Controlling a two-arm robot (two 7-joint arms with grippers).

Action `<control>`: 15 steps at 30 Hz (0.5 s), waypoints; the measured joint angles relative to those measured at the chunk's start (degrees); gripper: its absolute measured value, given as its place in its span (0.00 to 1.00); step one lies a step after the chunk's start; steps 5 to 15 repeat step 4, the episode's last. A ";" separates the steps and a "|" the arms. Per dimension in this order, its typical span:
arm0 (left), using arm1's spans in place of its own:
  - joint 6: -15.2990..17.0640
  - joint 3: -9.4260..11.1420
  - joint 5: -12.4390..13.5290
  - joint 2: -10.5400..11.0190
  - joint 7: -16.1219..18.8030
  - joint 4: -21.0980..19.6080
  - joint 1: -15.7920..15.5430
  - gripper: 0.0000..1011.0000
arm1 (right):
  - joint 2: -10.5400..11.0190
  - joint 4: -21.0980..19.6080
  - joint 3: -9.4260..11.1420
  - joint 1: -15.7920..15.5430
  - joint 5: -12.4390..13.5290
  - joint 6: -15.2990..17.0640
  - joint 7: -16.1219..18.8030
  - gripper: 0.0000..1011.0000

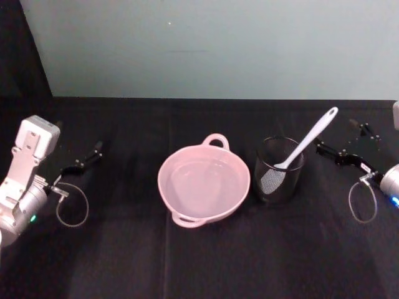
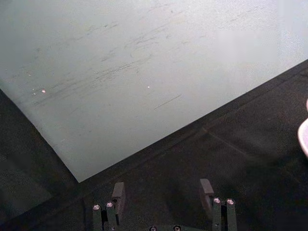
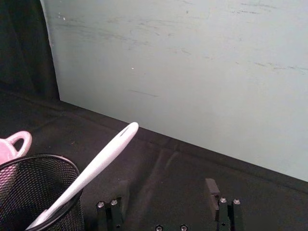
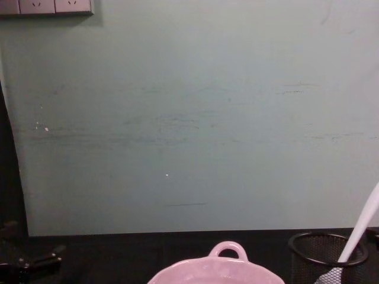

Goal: Use the one hand to pick up the spoon and stir the clear water in the bowl.

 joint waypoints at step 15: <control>0.00 0.00 0.00 0.00 0.00 0.00 0.00 1.00 | 0.02 -0.02 0.00 -0.01 0.04 -0.02 0.02 0.99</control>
